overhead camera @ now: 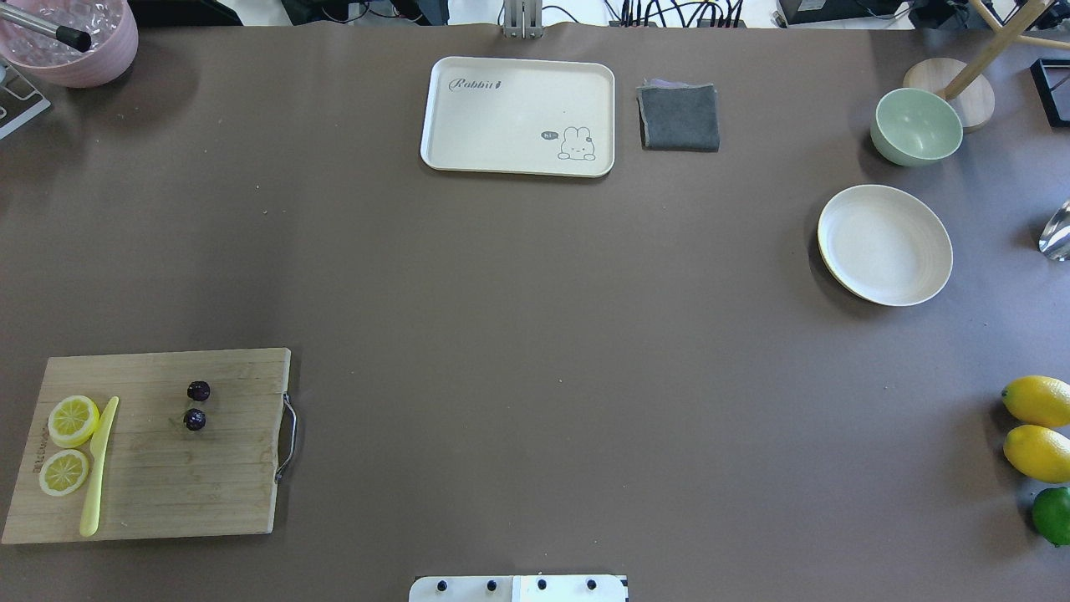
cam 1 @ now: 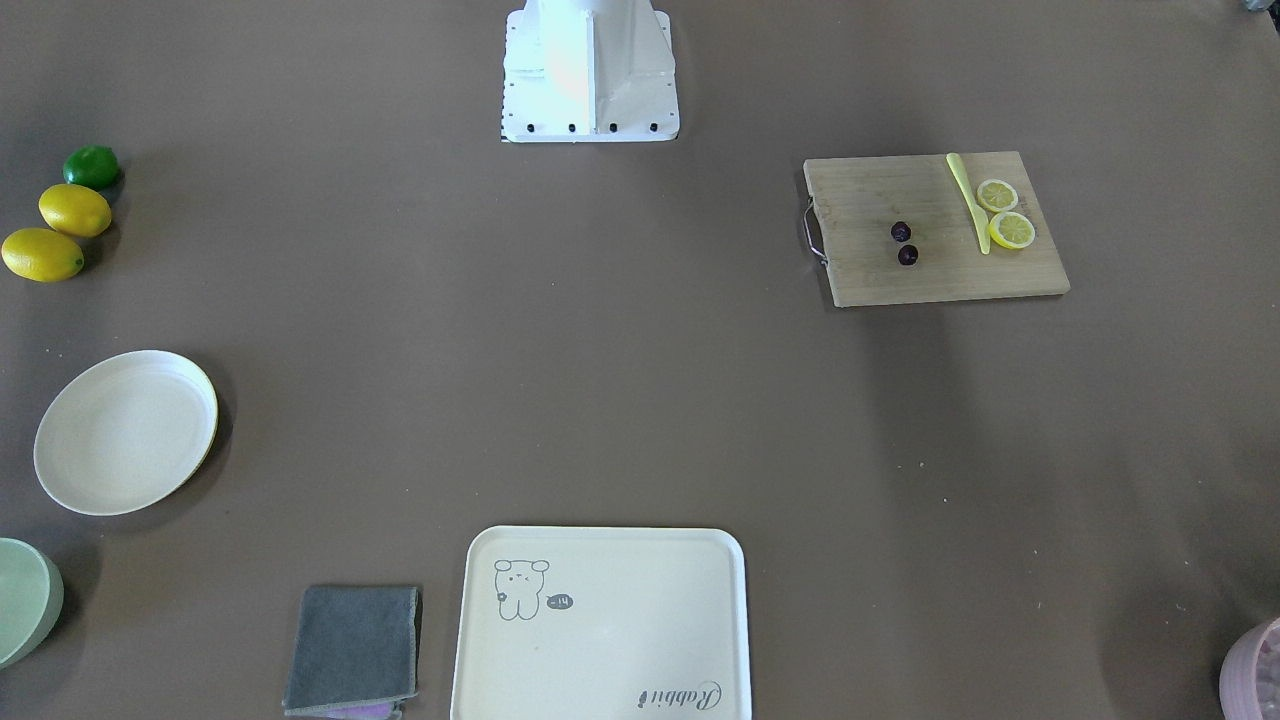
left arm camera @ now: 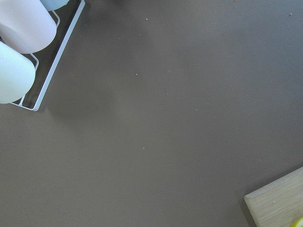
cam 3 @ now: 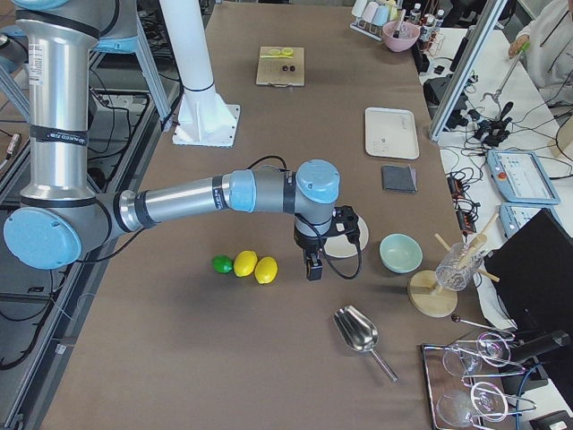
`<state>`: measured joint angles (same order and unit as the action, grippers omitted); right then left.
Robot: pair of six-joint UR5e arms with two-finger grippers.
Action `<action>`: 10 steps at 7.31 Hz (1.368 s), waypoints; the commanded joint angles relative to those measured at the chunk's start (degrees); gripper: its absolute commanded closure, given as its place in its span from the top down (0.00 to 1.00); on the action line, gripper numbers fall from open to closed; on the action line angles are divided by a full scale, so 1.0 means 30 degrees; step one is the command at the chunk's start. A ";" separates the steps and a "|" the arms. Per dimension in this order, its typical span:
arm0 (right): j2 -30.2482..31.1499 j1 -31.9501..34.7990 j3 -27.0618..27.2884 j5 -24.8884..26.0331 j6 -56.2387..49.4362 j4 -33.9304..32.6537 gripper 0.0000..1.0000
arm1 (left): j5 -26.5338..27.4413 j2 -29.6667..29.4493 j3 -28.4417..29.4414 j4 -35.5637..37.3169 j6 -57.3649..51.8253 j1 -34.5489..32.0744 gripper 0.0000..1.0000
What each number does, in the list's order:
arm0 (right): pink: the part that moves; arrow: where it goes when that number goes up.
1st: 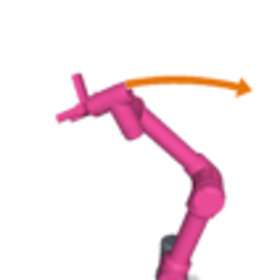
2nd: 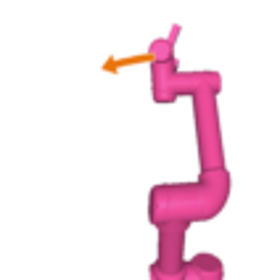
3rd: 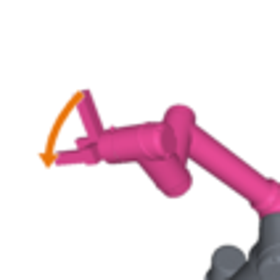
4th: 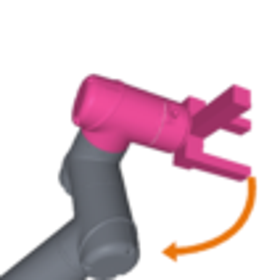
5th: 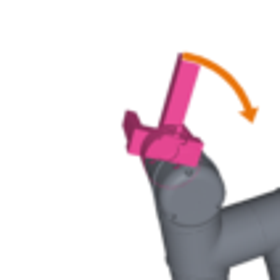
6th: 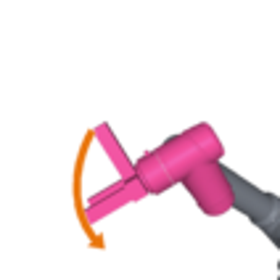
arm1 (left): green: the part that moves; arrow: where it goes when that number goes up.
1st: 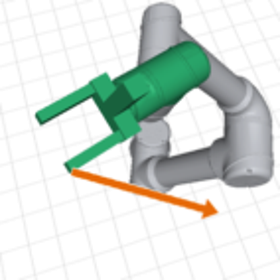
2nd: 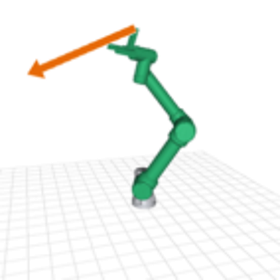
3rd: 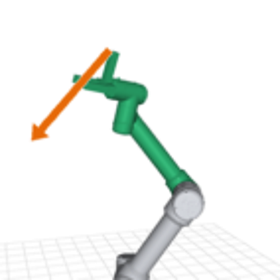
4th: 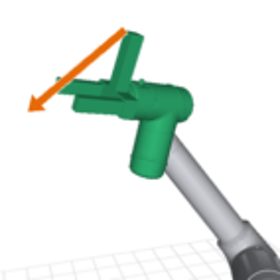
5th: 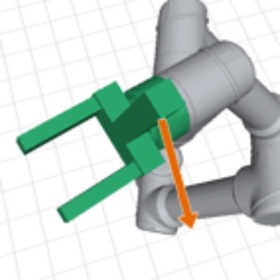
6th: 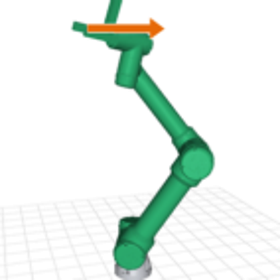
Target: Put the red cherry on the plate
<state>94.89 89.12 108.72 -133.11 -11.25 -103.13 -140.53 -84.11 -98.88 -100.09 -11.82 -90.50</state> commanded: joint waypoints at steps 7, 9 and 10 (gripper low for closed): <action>0.0129 0.0000 0.0060 -0.1821 0.0292 0.0010 1.00 | -0.0323 0.0059 -0.0527 -0.0093 -0.0188 0.0080 0.98; 0.0128 -0.0232 0.0002 -0.2357 0.0264 0.0794 1.00 | -0.0294 0.0001 -0.0528 -0.0123 -0.0015 0.0139 0.98; 0.0274 -0.0350 -0.0347 -0.2503 0.0322 0.0946 1.00 | -0.0294 -0.0029 -0.0528 -0.0268 -0.0014 0.0139 0.98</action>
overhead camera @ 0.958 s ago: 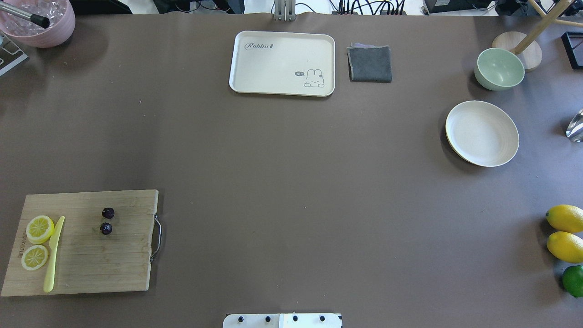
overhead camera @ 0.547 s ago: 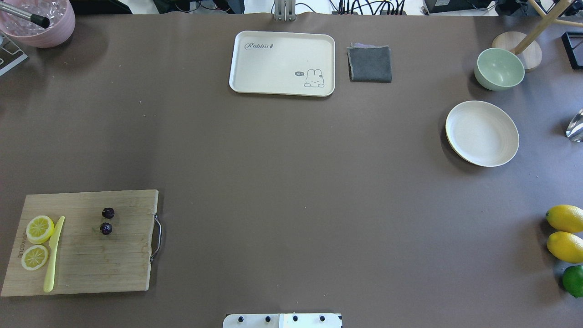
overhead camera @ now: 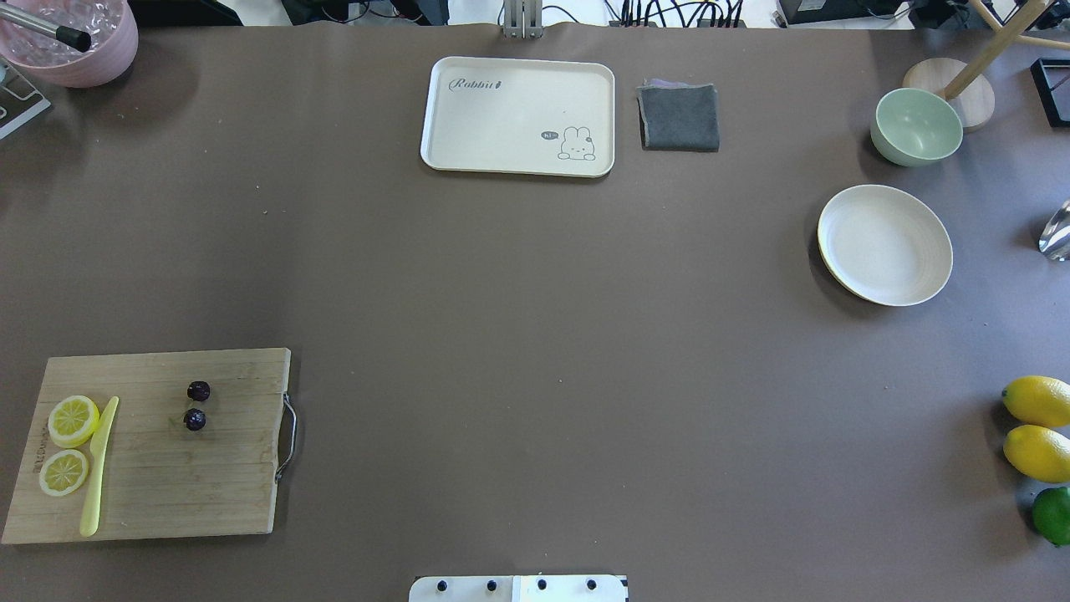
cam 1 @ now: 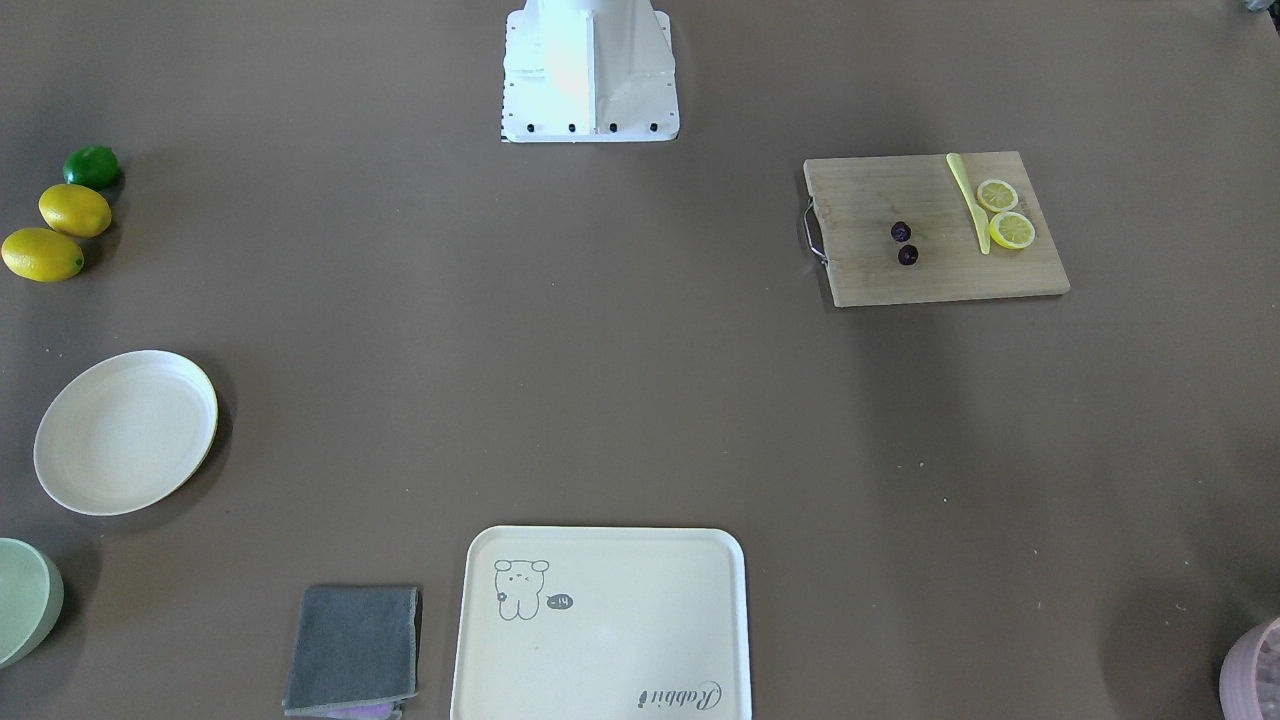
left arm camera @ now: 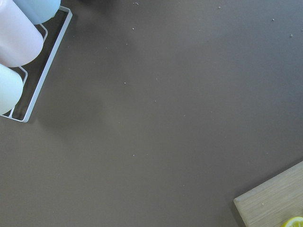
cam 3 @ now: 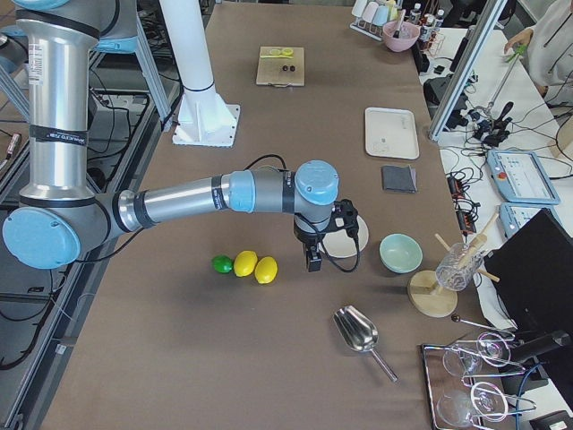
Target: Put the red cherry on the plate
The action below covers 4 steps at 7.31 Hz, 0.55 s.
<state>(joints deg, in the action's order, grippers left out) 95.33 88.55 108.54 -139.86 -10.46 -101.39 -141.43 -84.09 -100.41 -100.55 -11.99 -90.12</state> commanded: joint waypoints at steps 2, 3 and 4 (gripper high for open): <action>0.0158 -0.0714 -0.0990 -0.0636 0.0089 0.0513 1.00 | 0.0149 -0.0211 0.0130 -0.0467 0.0042 0.0012 0.98; -0.0190 -0.1183 -0.2329 -0.0637 0.0408 0.1529 1.00 | 0.0150 -0.0211 0.0072 -0.0468 -0.0017 0.0012 0.98; -0.0222 -0.1564 -0.4576 -0.0608 0.1572 0.4701 0.99 | 0.0150 -0.0211 0.0014 -0.0497 0.0041 0.0012 0.98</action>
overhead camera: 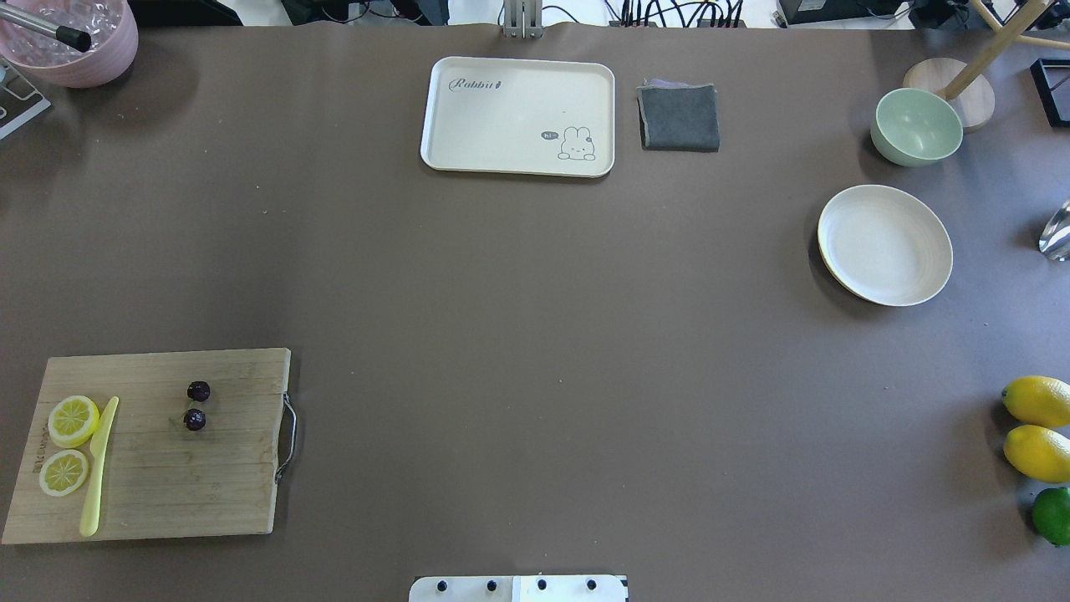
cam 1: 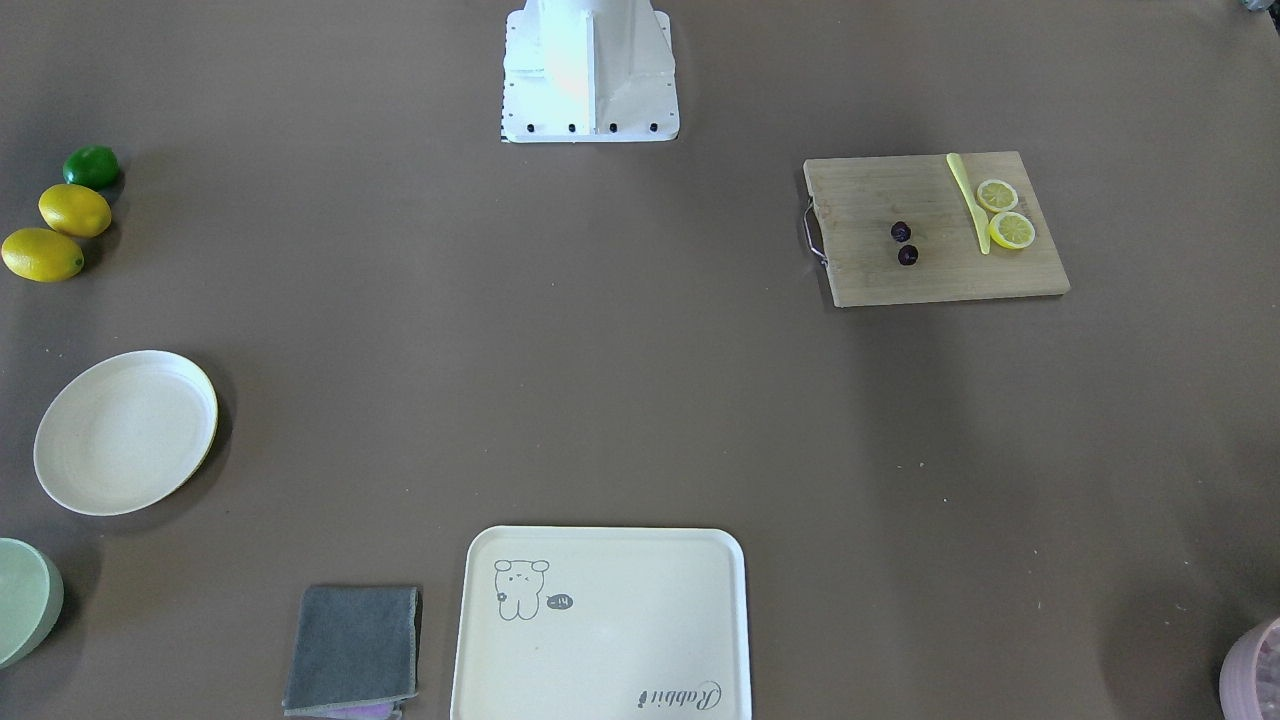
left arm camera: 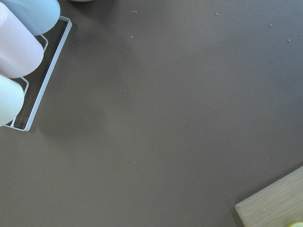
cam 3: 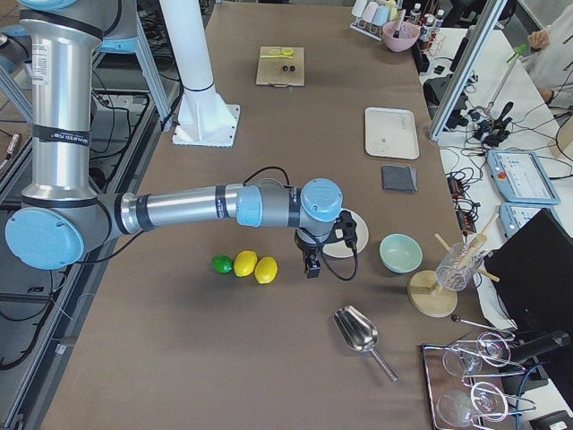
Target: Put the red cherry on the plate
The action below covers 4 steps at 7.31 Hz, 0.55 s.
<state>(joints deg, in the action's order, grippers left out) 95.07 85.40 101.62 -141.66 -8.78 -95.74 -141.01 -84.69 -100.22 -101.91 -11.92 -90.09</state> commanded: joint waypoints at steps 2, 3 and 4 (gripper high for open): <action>-0.0255 -0.2294 -0.5038 0.0546 0.8252 1.0408 0.93 | 0.0011 -0.0013 -0.0051 -0.0275 0.0075 0.0000 0.98; -0.0313 -0.3145 -0.5480 0.1160 0.9506 1.1309 0.93 | 0.0012 -0.0013 -0.0021 -0.0335 0.0076 0.0000 0.98; -0.1328 -0.3386 -0.6383 0.1253 1.0534 1.1347 0.93 | 0.0012 0.0016 -0.0050 -0.0336 0.0076 0.0000 0.98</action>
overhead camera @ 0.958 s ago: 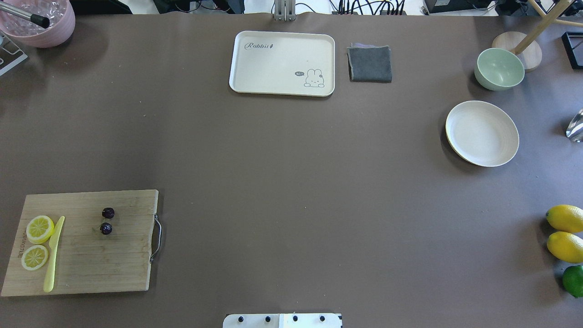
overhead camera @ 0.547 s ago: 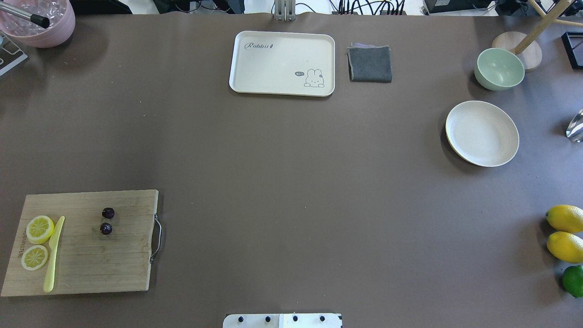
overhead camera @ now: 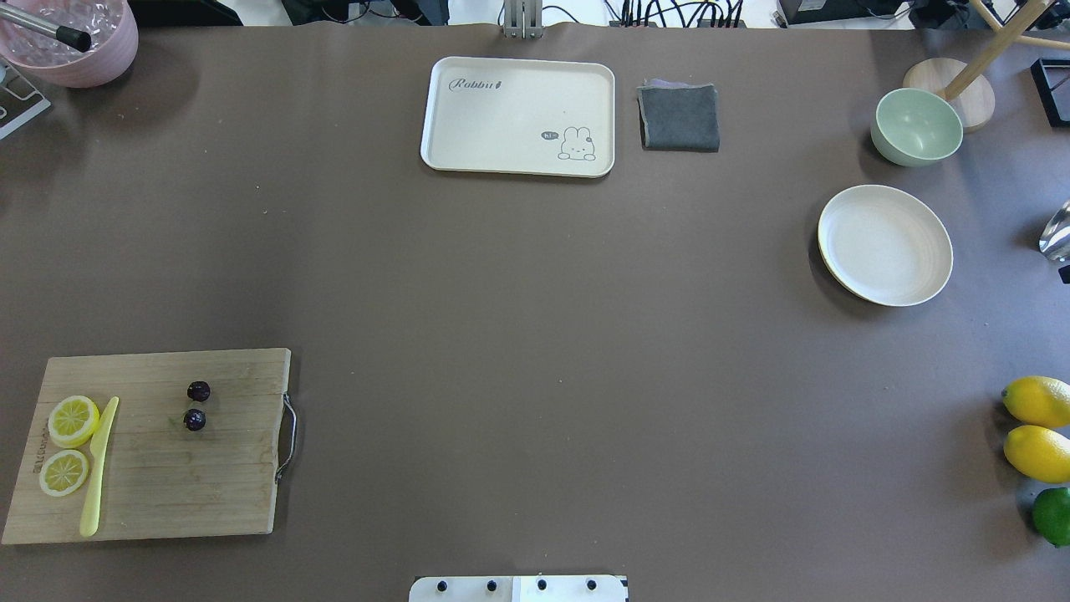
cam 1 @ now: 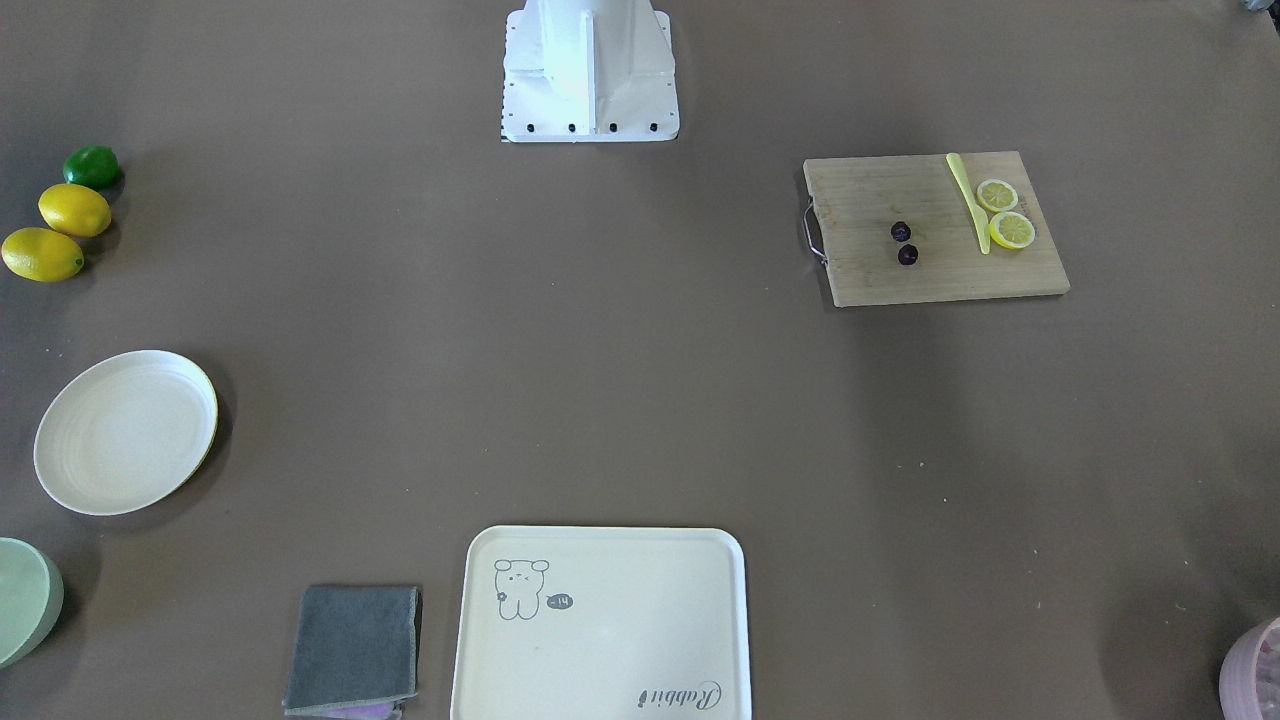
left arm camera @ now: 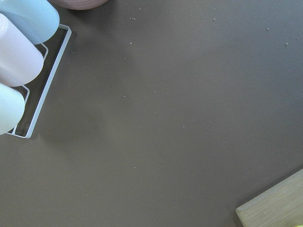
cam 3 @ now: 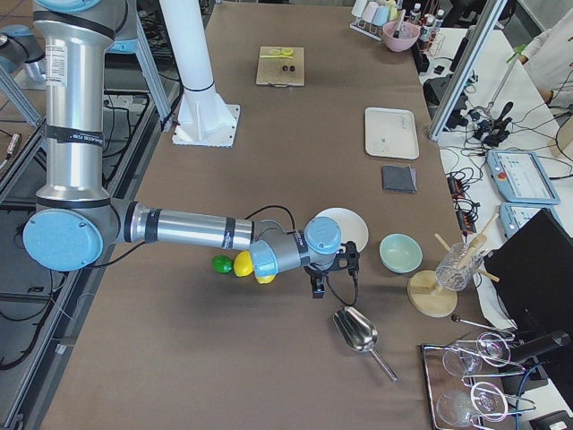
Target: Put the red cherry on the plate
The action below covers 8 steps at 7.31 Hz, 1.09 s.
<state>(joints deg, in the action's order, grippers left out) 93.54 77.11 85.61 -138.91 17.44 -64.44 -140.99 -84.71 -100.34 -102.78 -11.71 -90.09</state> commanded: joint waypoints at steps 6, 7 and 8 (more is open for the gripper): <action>-0.3347 -0.3467 -0.3195 0.1654 0.8543 0.3990 0.91 | 0.0062 0.0084 -0.0098 -0.0045 0.0035 -0.0029 0.98; -0.3376 -0.3845 -0.3370 0.2264 0.8544 0.4078 0.90 | 0.0062 -0.0004 -0.0039 -0.0045 -0.0052 -0.0029 0.98; -0.3434 -0.3907 -0.3429 0.2415 0.8544 0.4079 0.72 | 0.0062 -0.0034 -0.0097 -0.0045 -0.0024 -0.0029 0.98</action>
<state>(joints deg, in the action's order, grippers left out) 83.42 66.08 75.69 -132.70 42.85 -52.45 -140.80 -84.63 -100.58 -102.93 -11.75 -90.18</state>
